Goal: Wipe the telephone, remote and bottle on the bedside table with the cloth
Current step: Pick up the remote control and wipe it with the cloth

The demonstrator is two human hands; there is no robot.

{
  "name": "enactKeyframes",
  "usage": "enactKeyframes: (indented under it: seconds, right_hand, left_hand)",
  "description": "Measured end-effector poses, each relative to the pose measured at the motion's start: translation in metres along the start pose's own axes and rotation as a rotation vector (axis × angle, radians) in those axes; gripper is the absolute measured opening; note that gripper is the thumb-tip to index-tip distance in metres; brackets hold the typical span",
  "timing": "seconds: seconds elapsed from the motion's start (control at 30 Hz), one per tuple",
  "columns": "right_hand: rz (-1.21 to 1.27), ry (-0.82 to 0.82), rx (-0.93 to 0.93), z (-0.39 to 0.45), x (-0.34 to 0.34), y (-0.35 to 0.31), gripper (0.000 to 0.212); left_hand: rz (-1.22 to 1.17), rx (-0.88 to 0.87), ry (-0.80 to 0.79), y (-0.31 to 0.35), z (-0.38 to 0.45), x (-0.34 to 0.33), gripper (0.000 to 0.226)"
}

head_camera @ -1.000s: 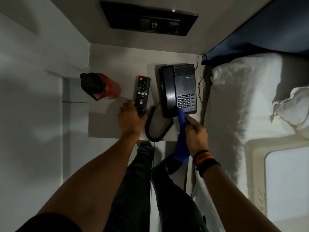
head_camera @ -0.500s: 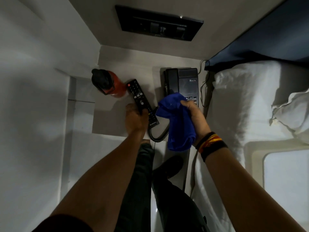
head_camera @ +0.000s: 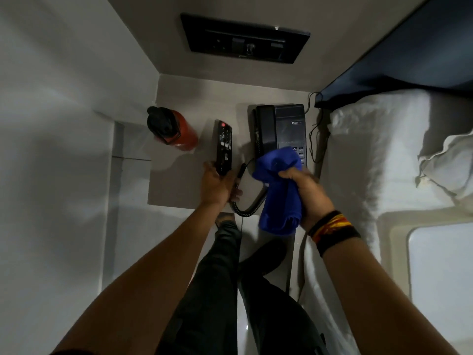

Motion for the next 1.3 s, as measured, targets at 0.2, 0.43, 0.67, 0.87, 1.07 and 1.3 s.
enactKeyframes:
  seconds: [0.2,0.43,0.67,0.87,1.07,1.3]
  right_hand:
    - [-0.868,0.146,0.689,0.002,-0.059,-0.102,0.057]
    - [-1.811,0.013,0.739,-0.004,-0.100,-0.024,0.079]
    - [-1.538,-0.156,0.809,-0.033,-0.090,-0.028,0.056]
    - [-1.528,0.105,0.657,0.013,-0.085,-0.080,0.058]
    - [-1.859,-0.177,0.701,-0.031,-0.120,0.018,0.064]
    - [-1.489,0.020,0.642,0.004,-0.091,-0.049,0.054]
  left_hand:
    - [-0.094,0.016,-0.308,0.006,-0.053,-0.008,0.073]
    - [-0.069,-0.189,-0.286,0.018,-0.071,-0.001,0.104]
    - [-0.178,-0.152,-0.289,-0.004,-0.086,0.002,0.117]
    - [-0.130,-0.167,-0.254,0.023,-0.076,0.001,0.113]
    - [-0.061,-0.071,-0.135,0.016,-0.059,0.023,0.093]
    - [-0.186,-0.016,-0.247,0.024,-0.047,0.008,0.105]
Point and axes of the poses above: each hand's wrist, its own z-axis towards the middle knuckle, its own x-axis out of the back of the hand, y = z × x, the point moved 9 cm from there along z, towards the middle knuckle, and after that the axes turned 3 degrees about -y, right-handed, at the moved point
